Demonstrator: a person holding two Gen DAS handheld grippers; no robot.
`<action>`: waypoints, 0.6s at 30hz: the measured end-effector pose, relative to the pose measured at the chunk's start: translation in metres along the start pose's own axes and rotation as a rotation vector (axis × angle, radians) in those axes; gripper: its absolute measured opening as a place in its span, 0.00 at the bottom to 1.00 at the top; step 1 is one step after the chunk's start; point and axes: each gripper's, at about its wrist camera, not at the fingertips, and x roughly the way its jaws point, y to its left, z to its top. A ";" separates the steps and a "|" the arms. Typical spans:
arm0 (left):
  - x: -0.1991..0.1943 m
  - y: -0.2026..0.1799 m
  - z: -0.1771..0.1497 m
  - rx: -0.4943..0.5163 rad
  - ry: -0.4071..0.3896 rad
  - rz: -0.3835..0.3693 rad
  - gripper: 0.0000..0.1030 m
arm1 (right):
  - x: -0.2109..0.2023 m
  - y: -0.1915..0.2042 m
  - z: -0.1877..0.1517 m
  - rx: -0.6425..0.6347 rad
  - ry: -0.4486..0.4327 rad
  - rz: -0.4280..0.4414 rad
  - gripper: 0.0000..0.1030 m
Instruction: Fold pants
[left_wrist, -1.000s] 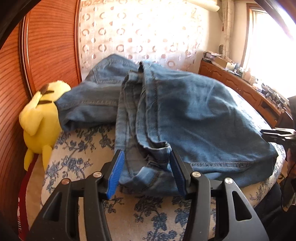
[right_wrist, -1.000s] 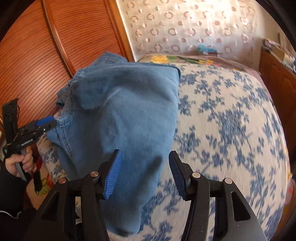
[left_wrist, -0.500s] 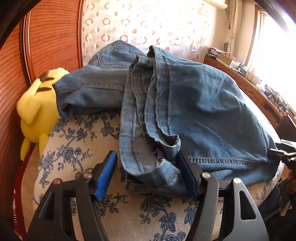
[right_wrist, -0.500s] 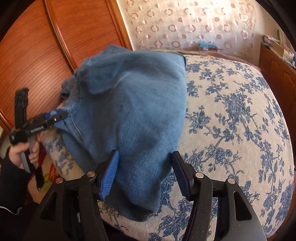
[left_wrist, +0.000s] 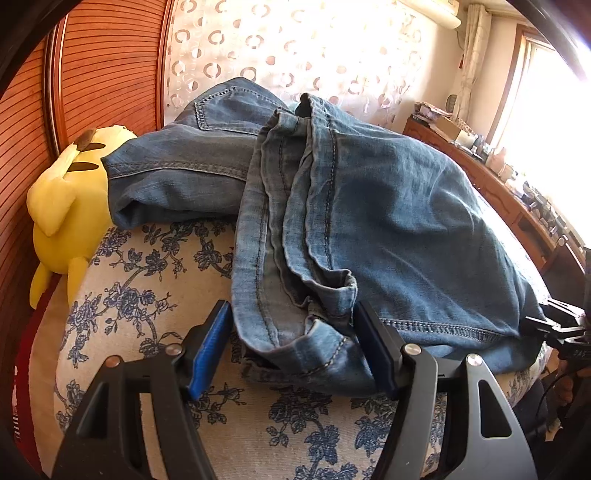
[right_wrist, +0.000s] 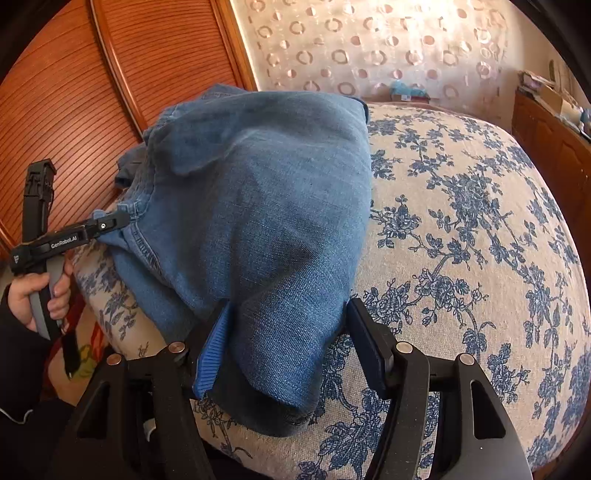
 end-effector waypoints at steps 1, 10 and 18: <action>-0.001 0.000 0.000 -0.004 -0.006 -0.004 0.66 | 0.000 0.000 0.000 0.000 -0.001 -0.001 0.62; 0.005 -0.001 0.000 -0.007 0.013 0.006 0.66 | 0.000 0.000 -0.002 0.004 -0.018 -0.003 0.62; 0.009 -0.016 0.001 0.042 0.030 0.019 0.48 | -0.004 0.000 -0.002 0.031 -0.024 0.079 0.18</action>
